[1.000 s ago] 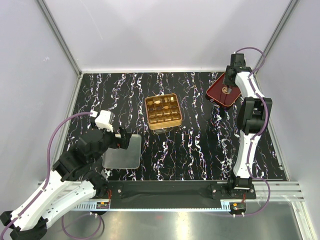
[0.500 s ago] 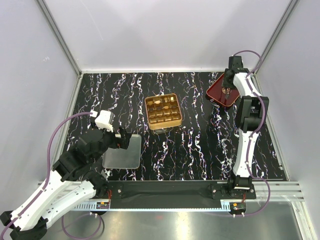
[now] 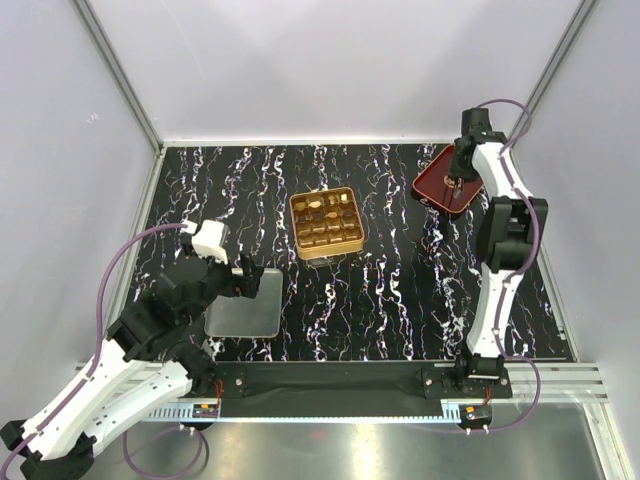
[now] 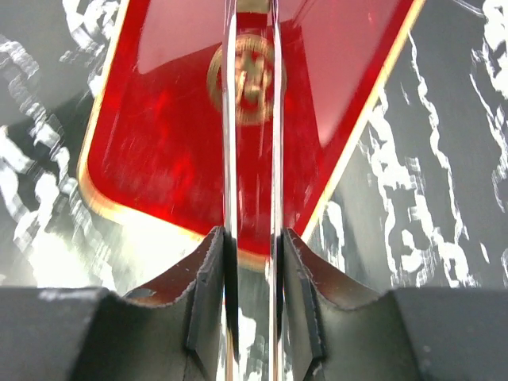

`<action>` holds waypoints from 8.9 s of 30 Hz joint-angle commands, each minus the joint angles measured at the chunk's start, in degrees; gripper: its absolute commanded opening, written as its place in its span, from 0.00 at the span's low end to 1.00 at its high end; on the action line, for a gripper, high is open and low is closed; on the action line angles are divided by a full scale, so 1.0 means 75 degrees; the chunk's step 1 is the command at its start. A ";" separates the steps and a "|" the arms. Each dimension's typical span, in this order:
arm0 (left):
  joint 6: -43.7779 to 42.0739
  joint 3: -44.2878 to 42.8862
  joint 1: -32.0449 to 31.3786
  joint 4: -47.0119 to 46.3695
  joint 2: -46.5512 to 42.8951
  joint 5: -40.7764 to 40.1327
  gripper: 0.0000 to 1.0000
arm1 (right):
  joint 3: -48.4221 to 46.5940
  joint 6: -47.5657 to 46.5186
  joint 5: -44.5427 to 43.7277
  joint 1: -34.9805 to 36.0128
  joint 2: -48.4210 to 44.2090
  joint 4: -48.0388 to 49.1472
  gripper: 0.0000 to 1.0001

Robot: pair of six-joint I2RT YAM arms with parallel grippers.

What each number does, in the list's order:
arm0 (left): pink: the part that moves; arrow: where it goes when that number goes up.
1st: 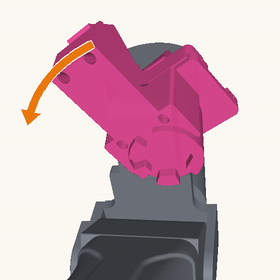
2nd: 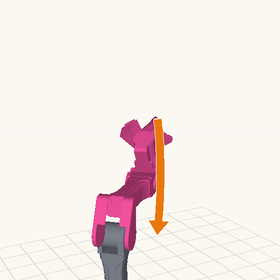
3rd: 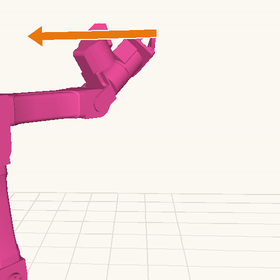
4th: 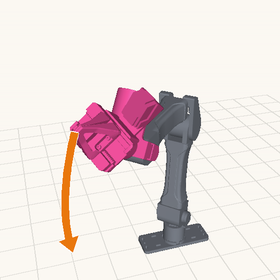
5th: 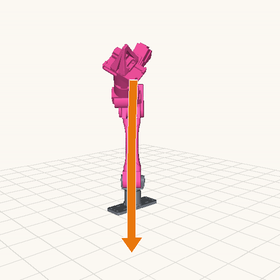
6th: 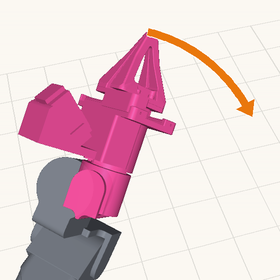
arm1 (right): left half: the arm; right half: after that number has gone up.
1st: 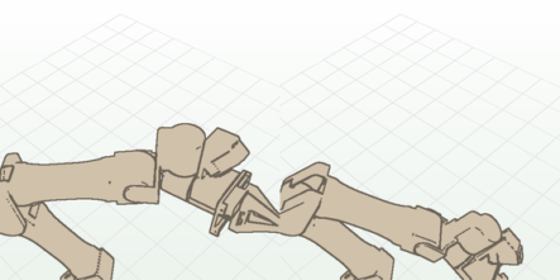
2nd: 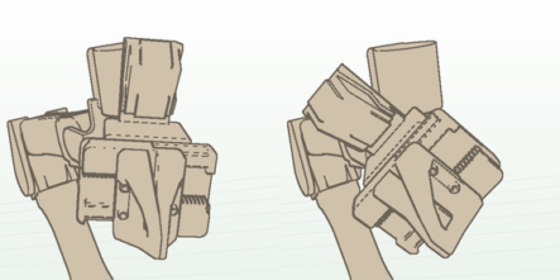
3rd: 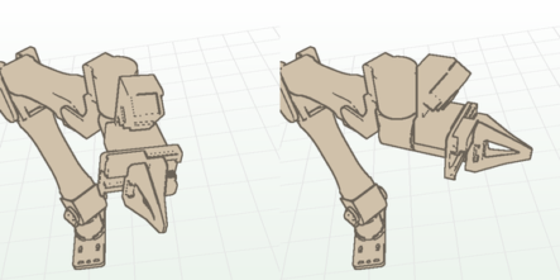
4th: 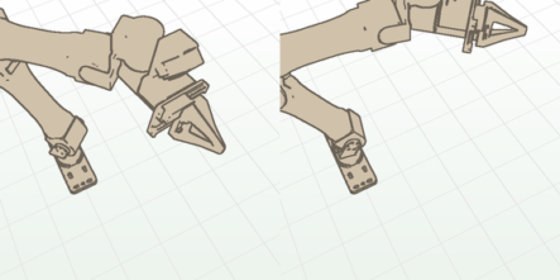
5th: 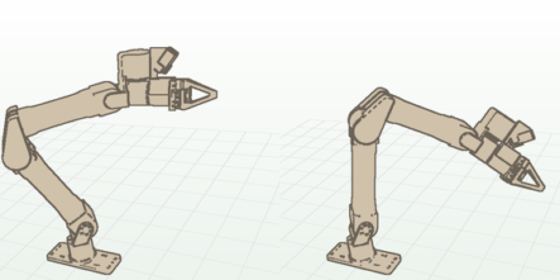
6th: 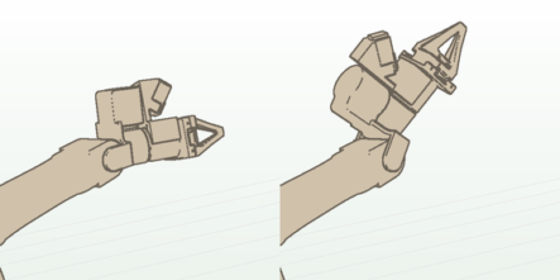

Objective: Pack the chocolate

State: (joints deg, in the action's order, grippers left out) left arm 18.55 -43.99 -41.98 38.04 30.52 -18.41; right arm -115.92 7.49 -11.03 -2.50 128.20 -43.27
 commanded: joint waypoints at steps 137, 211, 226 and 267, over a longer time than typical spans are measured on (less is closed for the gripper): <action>-0.0070 0.0029 -0.0075 -0.0221 -0.0437 0.0018 0.99 | -0.1232 0.1662 -0.0992 -0.0006 0.0743 0.0273 0.44; 0.0012 -0.0006 -0.0087 -0.0127 -0.0460 -0.0381 0.99 | 0.4769 0.2236 0.0521 0.6263 -0.4589 0.1011 0.51; 0.0012 0.0041 -0.0075 -0.0197 -0.0613 -0.0299 0.99 | 0.3632 0.2107 0.0568 0.6275 -0.4976 0.0285 0.49; -0.0012 -0.0006 -0.0087 -0.0162 -0.0531 -0.0241 0.99 | 0.9279 0.5001 0.0473 0.4670 -0.8386 -0.0209 0.51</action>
State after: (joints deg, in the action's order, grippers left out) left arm 18.50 -43.57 -42.33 39.33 27.07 -20.18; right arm -48.05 39.48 -9.10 32.32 65.56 -48.14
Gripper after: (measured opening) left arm 0.988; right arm 0.506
